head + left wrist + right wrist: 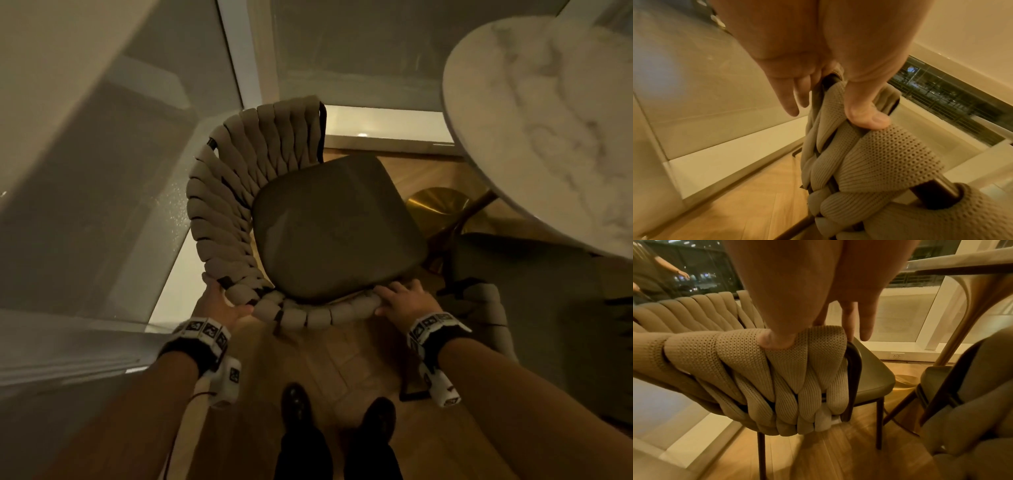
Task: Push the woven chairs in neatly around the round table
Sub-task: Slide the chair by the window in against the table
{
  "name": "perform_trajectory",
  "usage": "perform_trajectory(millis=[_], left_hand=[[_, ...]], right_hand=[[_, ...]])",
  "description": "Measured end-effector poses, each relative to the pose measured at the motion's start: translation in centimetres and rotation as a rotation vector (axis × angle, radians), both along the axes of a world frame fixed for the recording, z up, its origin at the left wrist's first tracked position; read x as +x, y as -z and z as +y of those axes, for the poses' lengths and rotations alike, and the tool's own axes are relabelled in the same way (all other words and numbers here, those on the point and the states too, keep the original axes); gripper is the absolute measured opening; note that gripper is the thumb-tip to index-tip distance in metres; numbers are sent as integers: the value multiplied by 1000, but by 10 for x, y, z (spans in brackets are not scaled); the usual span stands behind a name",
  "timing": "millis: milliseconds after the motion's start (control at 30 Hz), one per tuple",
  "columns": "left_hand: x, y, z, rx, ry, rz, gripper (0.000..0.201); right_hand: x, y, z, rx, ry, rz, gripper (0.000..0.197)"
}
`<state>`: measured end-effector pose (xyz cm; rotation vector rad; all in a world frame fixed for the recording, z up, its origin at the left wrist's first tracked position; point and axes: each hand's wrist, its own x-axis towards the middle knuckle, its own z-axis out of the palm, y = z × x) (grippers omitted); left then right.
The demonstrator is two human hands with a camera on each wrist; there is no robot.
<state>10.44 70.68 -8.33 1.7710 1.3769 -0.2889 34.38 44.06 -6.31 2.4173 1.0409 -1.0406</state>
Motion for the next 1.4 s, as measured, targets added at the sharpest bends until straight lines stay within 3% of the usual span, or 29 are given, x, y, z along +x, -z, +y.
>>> perform_trajectory(millis=[200,300,367,433,500,566,766,900,1133,1299,1399], left_hand=[[56,10,91,63,74,-88,118],[76,8,101,215,37,-308,101],[89,-2,85,315,98,-394,87],[103,-12,55,364,368,-323,75],[109,-12,23,382,795,-93,66],[111,-2,4,350,1004,104,57],[126,3,5,422,1076,217,60],[163,-10,4,353,1054,253,59],[217,-33,-13,401,997,315,67],[225,2,-3,372,921,227,80],[227,5,-4,418,913,266,83]], right_hand=[[9,1,44,41,102,-4,60],[15,-3,55,45,106,14,60],[20,-4,57,34,130,47,60],[25,-5,55,24,180,66,59],[28,-7,53,21,226,96,58],[31,-6,52,29,253,132,56],[47,0,43,97,274,188,54],[68,-2,45,172,287,195,50],[118,0,43,196,257,198,49],[139,2,35,212,205,235,48],[147,2,34,222,169,255,47]])
